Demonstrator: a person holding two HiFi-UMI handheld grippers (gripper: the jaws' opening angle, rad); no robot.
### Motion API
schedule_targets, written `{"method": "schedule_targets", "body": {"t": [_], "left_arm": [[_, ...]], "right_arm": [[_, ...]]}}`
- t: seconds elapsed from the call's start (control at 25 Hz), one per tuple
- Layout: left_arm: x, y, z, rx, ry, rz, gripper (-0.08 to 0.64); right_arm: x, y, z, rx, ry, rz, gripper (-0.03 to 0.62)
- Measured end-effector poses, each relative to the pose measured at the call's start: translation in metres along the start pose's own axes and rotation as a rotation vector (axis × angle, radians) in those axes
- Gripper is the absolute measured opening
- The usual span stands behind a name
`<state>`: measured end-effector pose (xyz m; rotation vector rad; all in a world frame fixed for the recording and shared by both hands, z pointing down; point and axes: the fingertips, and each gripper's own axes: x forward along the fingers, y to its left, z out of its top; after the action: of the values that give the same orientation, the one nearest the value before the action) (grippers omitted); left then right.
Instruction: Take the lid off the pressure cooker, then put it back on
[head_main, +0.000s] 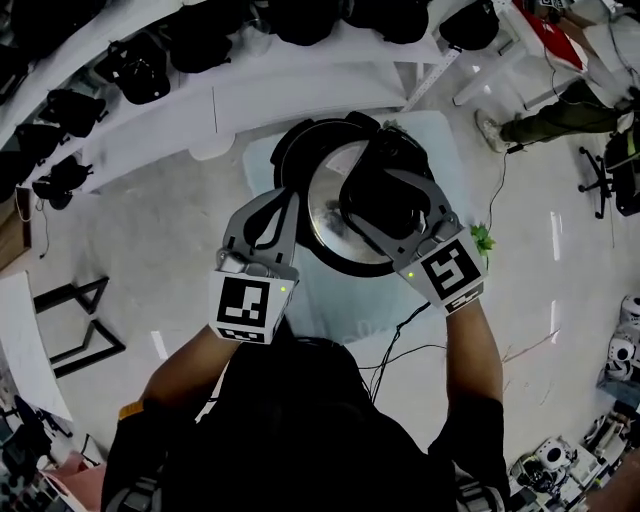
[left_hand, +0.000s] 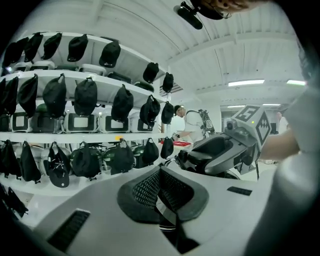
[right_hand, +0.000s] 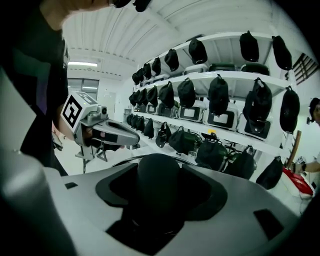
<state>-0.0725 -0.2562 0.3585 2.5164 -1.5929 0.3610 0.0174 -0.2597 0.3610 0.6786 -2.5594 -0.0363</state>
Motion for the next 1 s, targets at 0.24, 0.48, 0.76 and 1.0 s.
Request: {"method": "schedule_targets", "body": {"t": [0.24, 0.48, 0.76, 1.0], "left_arm": [[-0.019, -0.059, 0.001, -0.003, -0.007, -0.088, 0.005], [-0.031, -0.121, -0.026, -0.035, 0.044, -0.177, 0.005], [-0.044, -0.161, -0.067, -0.003, 0.105, -0.194, 0.005], [-0.05, -0.169, -0.117, 0.002, 0.174, -0.153, 0.006]], "right_arm": [[-0.061, 0.023, -0.027, 0.076, 0.025, -0.094, 0.291], [-0.113, 0.048, -0.067, 0.151, 0.054, -0.182, 0.291], [-0.141, 0.077, -0.124, 0.208, 0.103, -0.223, 0.291], [-0.127, 0.099, -0.168, 0.234, 0.13, -0.221, 0.291]]}}
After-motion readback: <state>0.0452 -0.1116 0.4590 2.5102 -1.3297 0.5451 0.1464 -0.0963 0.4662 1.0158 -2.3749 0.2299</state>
